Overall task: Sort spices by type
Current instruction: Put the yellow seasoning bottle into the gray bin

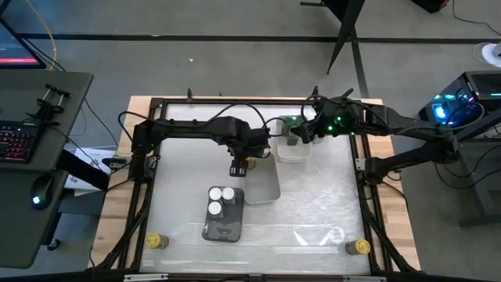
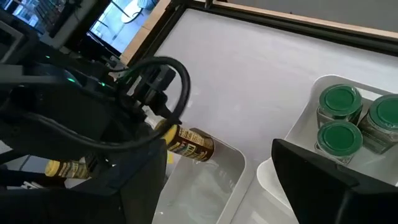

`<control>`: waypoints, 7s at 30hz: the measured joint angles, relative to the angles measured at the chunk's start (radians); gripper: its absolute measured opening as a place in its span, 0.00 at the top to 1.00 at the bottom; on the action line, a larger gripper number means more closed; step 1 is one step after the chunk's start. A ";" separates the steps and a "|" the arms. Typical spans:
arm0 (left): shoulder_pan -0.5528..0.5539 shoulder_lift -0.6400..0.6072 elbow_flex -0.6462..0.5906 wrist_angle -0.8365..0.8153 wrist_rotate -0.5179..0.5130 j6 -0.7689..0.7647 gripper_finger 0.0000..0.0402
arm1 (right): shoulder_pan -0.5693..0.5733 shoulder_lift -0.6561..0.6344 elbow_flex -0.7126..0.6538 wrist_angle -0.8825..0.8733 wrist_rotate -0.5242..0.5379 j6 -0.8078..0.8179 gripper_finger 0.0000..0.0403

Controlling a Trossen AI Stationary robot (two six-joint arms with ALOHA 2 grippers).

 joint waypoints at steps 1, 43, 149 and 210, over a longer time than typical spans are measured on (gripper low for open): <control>0.000 0.004 0.000 0.000 0.000 0.008 0.46 | 0.000 0.000 0.000 0.000 0.000 -0.013 0.29; -0.005 0.049 -0.016 0.083 0.069 -0.012 0.37 | -0.001 0.000 0.000 -0.002 0.000 -0.055 0.29; -0.217 -0.763 -0.798 0.802 -0.056 -0.836 0.34 | -0.682 0.379 -0.174 -0.332 0.057 0.274 0.31; -0.217 -0.762 -0.797 0.722 -0.024 -0.829 0.34 | 0.132 0.195 -0.068 0.083 -0.286 -0.179 0.48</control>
